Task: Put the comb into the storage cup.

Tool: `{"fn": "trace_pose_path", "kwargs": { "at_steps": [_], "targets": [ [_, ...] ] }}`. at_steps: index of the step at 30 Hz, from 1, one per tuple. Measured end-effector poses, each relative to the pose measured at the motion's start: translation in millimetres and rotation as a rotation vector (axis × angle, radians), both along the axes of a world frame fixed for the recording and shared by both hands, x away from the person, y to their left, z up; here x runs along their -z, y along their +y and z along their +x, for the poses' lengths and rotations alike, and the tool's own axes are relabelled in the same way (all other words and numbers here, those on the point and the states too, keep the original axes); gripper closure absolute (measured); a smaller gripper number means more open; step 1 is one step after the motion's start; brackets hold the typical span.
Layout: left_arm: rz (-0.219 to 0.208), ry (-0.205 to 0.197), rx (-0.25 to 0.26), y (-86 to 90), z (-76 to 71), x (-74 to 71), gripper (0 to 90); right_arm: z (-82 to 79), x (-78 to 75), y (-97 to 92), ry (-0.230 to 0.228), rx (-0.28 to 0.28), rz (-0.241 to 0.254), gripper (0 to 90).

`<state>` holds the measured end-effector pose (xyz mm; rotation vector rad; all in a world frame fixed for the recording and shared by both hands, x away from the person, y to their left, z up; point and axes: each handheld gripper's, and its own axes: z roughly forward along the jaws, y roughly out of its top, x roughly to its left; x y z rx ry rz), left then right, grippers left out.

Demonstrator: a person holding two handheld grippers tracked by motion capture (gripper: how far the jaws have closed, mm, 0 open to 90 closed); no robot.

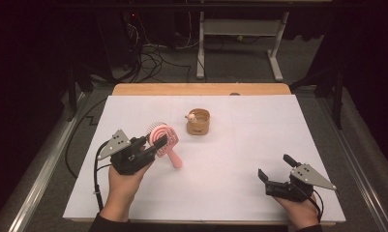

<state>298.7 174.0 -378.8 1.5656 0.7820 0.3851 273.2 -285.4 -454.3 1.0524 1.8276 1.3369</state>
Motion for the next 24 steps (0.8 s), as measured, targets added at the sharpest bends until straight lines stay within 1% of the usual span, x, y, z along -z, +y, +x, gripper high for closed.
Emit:
{"fn": "trace_pose_path", "kwargs": {
  "at_steps": [1,3,5,7,9,12,13,16,20,22,24],
  "targets": [
    [-0.004,-0.001,0.004,-1.1,0.0,0.6,63.0,-0.3,-0.1,0.4,0.000,-0.005,-0.001,0.1],
    [0.004,-0.010,0.004,-3.5,-0.2,1.1,63.0,-0.6,-0.7,1.6,-0.001,-0.015,-0.010,0.1],
    [0.003,-0.017,0.006,-4.9,0.3,1.5,63.0,-1.0,-1.5,2.6,-0.009,-0.020,-0.008,0.1],
    [-0.002,-0.015,0.006,-6.2,1.5,2.3,63.1,-0.7,-1.1,3.3,-0.011,-0.025,-0.009,0.1],
    [-0.002,-0.011,0.005,-7.4,2.7,2.8,63.0,0.1,0.5,3.8,-0.003,-0.026,-0.010,0.1],
    [-0.018,-0.008,0.008,-10.0,3.6,0.6,63.0,1.1,1.8,4.7,0.006,-0.030,-0.011,0.1],
    [-0.022,-0.015,0.006,-11.5,3.1,-0.9,63.1,1.1,1.8,4.9,0.007,-0.032,-0.009,0.1],
    [-0.011,-0.049,0.007,-16.2,0.5,-5.0,63.0,2.0,1.4,5.8,0.007,-0.044,-0.018,0.1],
    [-0.006,-0.035,0.009,-20.0,2.2,-9.0,63.0,2.1,0.1,6.2,-0.001,-0.048,-0.016,0.1],
    [0.007,-0.035,0.011,-21.8,2.4,-10.8,63.0,2.5,0.2,5.8,0.005,-0.043,-0.014,0.1],
    [0.009,-0.036,0.012,-24.5,2.0,-12.6,63.0,2.8,0.7,5.4,0.010,-0.043,-0.016,0.1]
  ]
}}
